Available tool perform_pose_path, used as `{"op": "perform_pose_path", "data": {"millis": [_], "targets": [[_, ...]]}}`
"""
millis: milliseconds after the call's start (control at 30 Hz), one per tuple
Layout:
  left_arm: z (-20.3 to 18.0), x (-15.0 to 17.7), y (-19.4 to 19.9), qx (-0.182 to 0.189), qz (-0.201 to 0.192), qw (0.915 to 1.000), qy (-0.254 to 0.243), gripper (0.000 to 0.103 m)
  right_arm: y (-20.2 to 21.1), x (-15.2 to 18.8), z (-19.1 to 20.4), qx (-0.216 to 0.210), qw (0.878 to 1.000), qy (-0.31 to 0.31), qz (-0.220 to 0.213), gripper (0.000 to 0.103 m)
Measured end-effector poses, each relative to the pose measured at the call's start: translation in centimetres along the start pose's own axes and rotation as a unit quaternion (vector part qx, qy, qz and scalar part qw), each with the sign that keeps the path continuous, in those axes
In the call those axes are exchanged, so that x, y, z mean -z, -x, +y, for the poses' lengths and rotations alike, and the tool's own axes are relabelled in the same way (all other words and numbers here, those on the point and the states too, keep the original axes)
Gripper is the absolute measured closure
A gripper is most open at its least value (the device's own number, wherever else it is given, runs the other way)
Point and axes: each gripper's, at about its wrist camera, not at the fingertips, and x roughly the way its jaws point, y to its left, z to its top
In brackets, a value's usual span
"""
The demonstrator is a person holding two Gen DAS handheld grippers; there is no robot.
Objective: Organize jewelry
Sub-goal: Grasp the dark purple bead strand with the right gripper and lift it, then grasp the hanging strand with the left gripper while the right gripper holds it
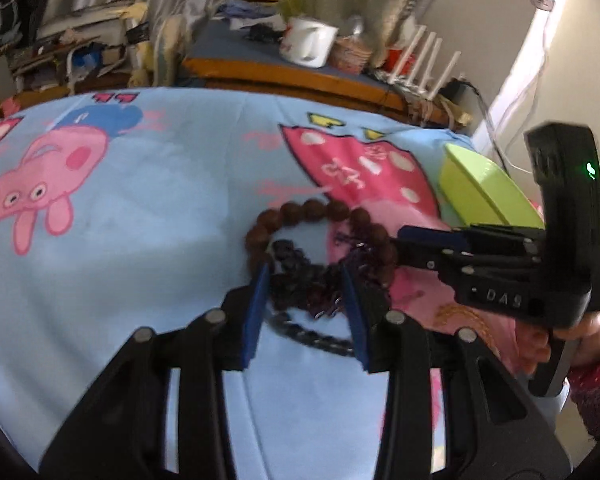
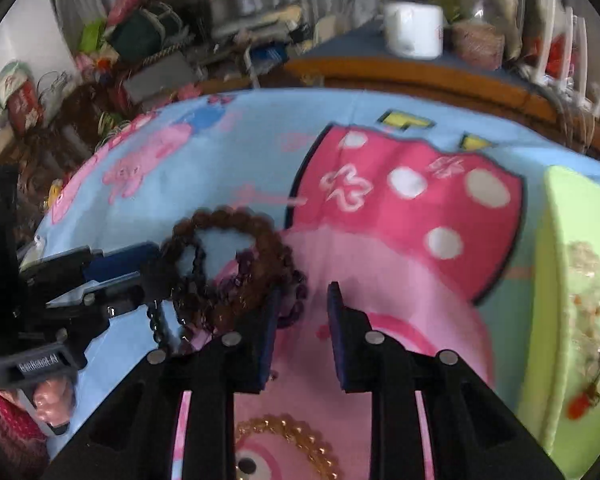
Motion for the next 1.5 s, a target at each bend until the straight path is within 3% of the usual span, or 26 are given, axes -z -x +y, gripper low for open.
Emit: {"op": "perform_pose_path", "data": {"millis": [133, 333, 500, 600, 767, 833, 900, 933, 1033, 1167, 1200, 1233, 1300, 1333, 1400, 1433, 1500], "targets": [[3.1, -0.2, 0.2, 0.000, -0.001, 0.9979, 0.065, 0.075, 1.4, 1.4, 0.0, 0.002, 1.000, 0.025, 0.012, 0.103], [3.0, 0.2, 2.2, -0.029, -0.034, 0.9978, 0.049, 0.075, 7.4, 7.6, -1.2, 0.038, 0.998, 0.042, -0.019, 0.103], [2.6, 0.0, 4.4, -0.016, -0.069, 0.9960, 0.053, 0.075, 14.1, 12.5, -5.1, 0.084, 0.993, -0.030, -0.082, 0.103], [0.7, -0.2, 5.3, -0.001, -0.079, 0.9964, 0.031, 0.075, 17.3, 15.0, -8.2, 0.109, 0.984, -0.087, -0.109, 0.103], [-6.8, -0.3, 4.5, 0.054, -0.054, 0.9941, -0.077, 0.071, 18.8, 17.4, -10.4, 0.115, 0.977, -0.133, -0.124, 0.103], [-11.0, 0.2, 3.5, 0.086, -0.033, 0.9857, -0.141, 0.062, 18.9, 17.7, -10.7, 0.096, 0.977, -0.139, -0.128, 0.103], [-14.2, 1.0, 2.5, 0.102, -0.013, 0.9753, -0.196, 0.040, 18.6, 18.0, -10.6, 0.060, 0.981, -0.137, -0.127, 0.103], [-16.2, 1.7, 1.9, 0.101, -0.007, 0.9669, -0.234, 0.038, 18.6, 18.2, -10.4, 0.054, 0.982, -0.130, -0.125, 0.103], [-20.1, 3.5, -0.4, 0.088, 0.014, 0.9411, -0.326, 0.037, 17.5, 18.1, -9.5, 0.058, 0.989, -0.085, -0.108, 0.077], [-22.2, 4.6, -3.9, 0.073, 0.062, 0.9225, -0.374, 0.037, 16.6, 18.0, -9.8, 0.068, 0.992, -0.062, -0.089, 0.076], [-22.3, 4.8, -4.7, 0.067, 0.073, 0.9199, -0.379, 0.046, 16.2, 17.8, -10.1, 0.071, 0.992, -0.064, -0.083, 0.076], [-22.4, 4.9, -5.3, 0.064, 0.084, 0.9183, -0.382, 0.048, 16.0, 17.9, -10.4, 0.073, 0.992, -0.066, -0.076, 0.076], [-22.3, 4.7, -5.3, 0.106, 0.100, 0.9218, -0.359, 0.085, 15.4, 17.8, -10.1, 0.071, 0.993, -0.059, -0.077, 0.078], [-22.4, 4.6, -5.3, 0.120, 0.109, 0.9234, -0.348, 0.092, 15.2, 17.9, -9.8, 0.074, 0.993, -0.053, -0.079, 0.101], [-22.5, 5.0, -5.1, 0.115, 0.100, 0.9268, -0.343, 0.094, 14.8, 17.9, -8.6, 0.085, 0.992, -0.036, -0.084, 0.103], [-22.7, 5.3, -4.9, 0.115, 0.097, 0.9284, -0.340, 0.094, 14.7, 17.9, -8.3, 0.064, 0.993, -0.043, -0.084, 0.103], [-22.0, 4.9, -4.7, 0.149, 0.109, 0.9374, -0.296, 0.094, 14.6, 17.9, -7.7, 0.046, 0.994, -0.048, -0.085, 0.103]]}}
